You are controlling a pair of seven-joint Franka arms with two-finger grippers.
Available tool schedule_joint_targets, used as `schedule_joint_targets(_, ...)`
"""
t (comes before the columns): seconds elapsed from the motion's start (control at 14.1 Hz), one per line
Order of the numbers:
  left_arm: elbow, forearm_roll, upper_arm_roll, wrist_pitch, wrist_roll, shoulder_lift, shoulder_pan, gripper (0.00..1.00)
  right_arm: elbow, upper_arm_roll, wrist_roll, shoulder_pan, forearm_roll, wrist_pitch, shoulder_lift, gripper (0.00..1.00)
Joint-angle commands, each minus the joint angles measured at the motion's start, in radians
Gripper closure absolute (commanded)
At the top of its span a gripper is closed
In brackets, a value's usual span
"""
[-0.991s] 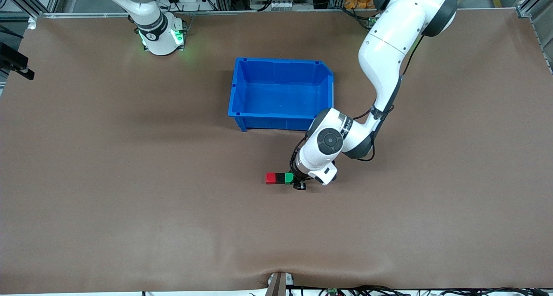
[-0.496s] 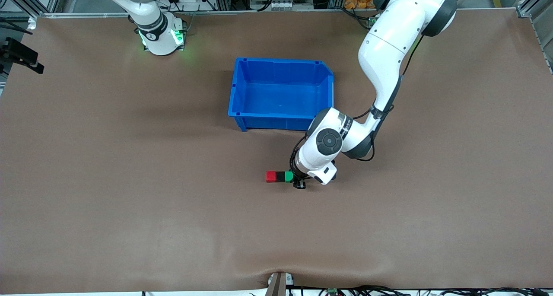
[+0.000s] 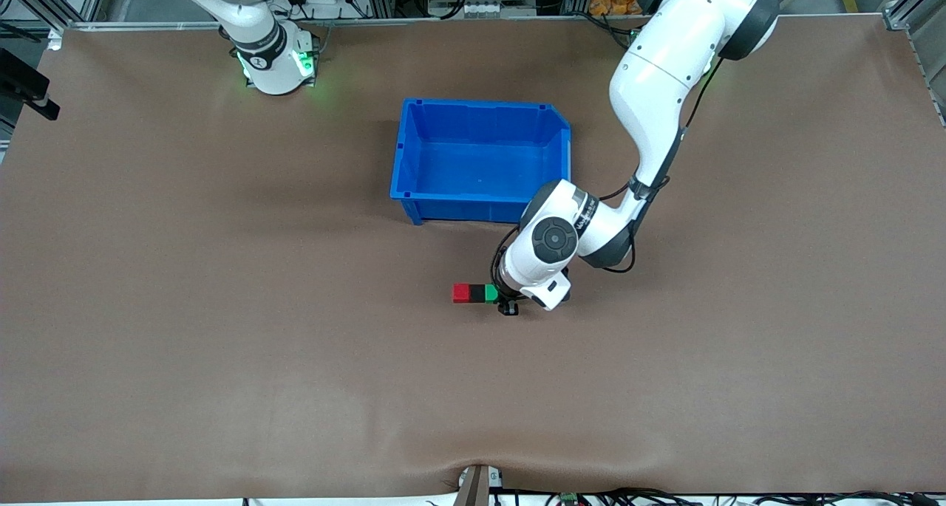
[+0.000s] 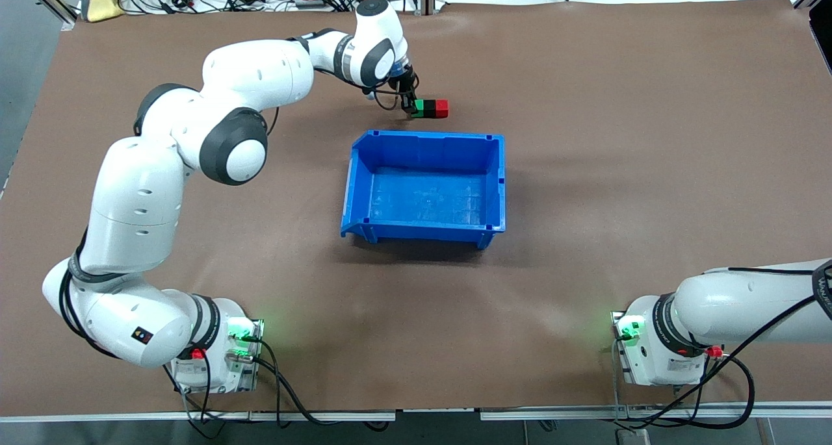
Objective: Attach green and red cubes to black cube
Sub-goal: 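Press the green cube against the black cube with the left gripper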
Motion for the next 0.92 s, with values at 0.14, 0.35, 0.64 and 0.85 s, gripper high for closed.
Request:
schedule_joint_targets(0.14,-0.007,0.002,0.013,-0.026,-0.021,-0.028,-0.004,0.27,0.033,0.022,0.013,-0.009,-0.009,-0.023,0.017,0.00)
schedule_joint_targets(0.35,-0.004,0.034,0.018,-0.081,0.011,-0.074,0.005,0.00,0.030,0.019,0.014,-0.015,-0.008,-0.026,0.017,0.00)
schedule_joint_targets(0.64,-0.004,0.079,0.016,-0.258,0.239,-0.207,0.031,0.00,0.028,0.019,0.016,-0.010,-0.006,-0.026,0.017,0.00)
schedule_joint_targets(0.85,-0.011,0.082,0.021,-0.448,0.489,-0.327,0.076,0.00,0.027,0.019,0.014,-0.015,-0.005,-0.034,0.017,0.00)
